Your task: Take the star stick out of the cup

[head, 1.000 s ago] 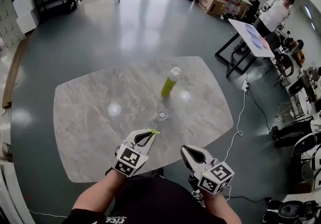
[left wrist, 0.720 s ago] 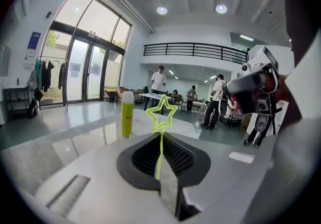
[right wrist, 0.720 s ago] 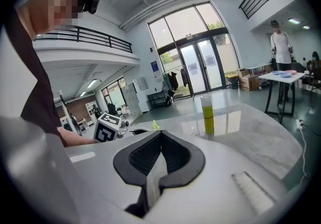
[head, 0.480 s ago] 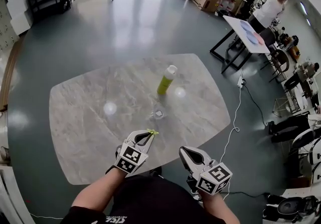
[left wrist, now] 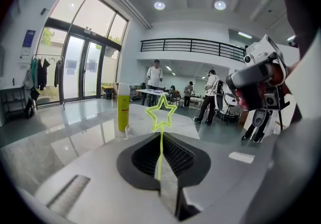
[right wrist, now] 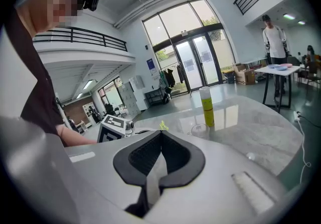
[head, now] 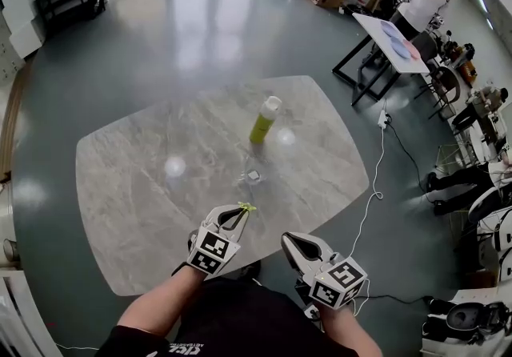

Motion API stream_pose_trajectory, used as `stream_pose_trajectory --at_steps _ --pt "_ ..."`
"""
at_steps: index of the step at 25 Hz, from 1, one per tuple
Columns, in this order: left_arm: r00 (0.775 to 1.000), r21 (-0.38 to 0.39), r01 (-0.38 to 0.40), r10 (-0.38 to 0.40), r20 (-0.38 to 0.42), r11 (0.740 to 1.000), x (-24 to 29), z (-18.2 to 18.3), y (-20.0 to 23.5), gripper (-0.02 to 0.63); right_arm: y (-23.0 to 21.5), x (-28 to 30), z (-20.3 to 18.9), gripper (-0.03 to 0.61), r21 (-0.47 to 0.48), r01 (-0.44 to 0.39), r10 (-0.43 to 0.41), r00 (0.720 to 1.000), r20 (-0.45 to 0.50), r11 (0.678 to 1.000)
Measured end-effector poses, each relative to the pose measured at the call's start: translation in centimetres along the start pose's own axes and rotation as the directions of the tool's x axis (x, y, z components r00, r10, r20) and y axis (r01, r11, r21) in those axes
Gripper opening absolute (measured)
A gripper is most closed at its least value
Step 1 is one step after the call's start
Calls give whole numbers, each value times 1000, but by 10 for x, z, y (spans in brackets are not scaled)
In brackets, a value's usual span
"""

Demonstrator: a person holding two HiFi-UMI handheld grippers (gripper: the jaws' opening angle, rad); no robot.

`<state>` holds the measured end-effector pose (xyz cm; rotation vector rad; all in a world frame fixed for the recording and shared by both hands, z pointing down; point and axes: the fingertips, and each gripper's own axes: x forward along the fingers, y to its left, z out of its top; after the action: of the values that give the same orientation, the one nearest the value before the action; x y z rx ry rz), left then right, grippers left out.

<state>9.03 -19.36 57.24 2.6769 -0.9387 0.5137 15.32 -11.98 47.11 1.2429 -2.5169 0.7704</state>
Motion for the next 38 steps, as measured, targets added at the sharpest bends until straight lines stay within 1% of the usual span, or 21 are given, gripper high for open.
stream_pose_trajectory --at_steps 8,14,21,29,36,38 --pt "1000 9 -3 3 5 1000 7 0 25 18 -1 4 -12 15 39 41 -41 999 -5 998" --pt "1000 14 -28 28 -3 1000 20 -2 49 35 2 10 -21 15 66 67 -67 998 -7 996" --pt "1000 12 -22 22 -5 1000 34 -8 70 46 0 13 -28 15 85 111 -110 994 -18 990" --pt "997 -21 -47 46 -62 999 49 -29 93 66 1 13 -31 15 100 139 -137 990 -26 985" --pt "989 -50 -73 66 -133 996 64 -55 109 63 1 10 -37 15 103 154 -150 988 -44 983" --pt "986 -70 -84 73 -150 994 68 -63 115 63 2 9 -40 15 106 157 -152 987 -50 982"
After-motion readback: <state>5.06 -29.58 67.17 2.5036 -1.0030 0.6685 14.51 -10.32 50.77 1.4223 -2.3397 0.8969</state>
